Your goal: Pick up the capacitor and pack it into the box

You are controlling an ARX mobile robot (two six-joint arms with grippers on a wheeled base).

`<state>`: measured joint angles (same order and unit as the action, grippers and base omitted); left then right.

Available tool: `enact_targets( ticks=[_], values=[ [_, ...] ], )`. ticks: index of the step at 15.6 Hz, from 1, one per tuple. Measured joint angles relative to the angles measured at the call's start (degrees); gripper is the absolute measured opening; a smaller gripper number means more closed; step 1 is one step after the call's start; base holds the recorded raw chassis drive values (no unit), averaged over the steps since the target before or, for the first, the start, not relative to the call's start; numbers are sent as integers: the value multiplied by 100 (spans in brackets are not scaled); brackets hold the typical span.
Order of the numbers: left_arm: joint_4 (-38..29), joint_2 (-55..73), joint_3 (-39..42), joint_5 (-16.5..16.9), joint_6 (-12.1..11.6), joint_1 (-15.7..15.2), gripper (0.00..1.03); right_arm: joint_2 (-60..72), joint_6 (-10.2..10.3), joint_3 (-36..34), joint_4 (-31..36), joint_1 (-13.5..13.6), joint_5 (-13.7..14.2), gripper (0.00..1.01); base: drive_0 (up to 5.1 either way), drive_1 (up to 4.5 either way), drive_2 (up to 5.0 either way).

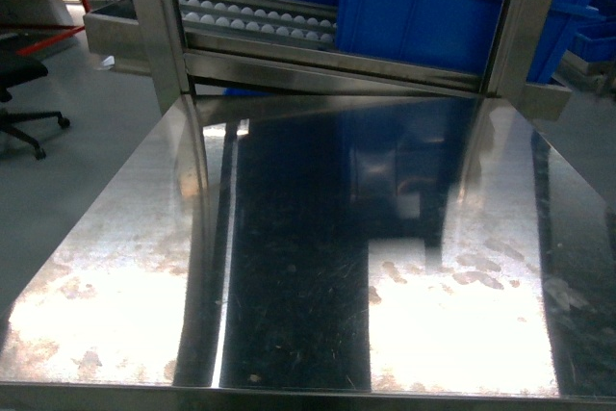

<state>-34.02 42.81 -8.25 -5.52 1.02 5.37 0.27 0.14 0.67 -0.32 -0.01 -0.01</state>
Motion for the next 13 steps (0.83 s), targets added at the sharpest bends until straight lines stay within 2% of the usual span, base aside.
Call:
enact_targets(
  ticks=[1, 2, 3, 7, 8, 13],
  values=[
    [111, -210, 116, 170, -2, -166, 45, 0, 0, 0, 0, 0, 0, 98, 0, 0, 0],
    [249, -463, 238, 518, -7, -518, 45, 0, 2, 0, 0, 0, 2, 98, 0, 0, 0],
    [348, -673, 321, 474, -4, -566, 45, 0, 2, 0, 0, 0, 2, 98, 0, 0, 0],
    [964, -1556, 577, 549, -4, -527, 45, 0, 0, 0, 2, 0, 2, 98, 0, 0, 0],
    [697, -1609, 734, 549, -7, -527, 45, 0, 0, 0, 0, 0, 2, 98, 0, 0, 0],
    [1464, -2358, 748, 549, -7, -527, 44, 0, 0, 0, 2, 0, 0, 98, 0, 0, 0]
  ],
)
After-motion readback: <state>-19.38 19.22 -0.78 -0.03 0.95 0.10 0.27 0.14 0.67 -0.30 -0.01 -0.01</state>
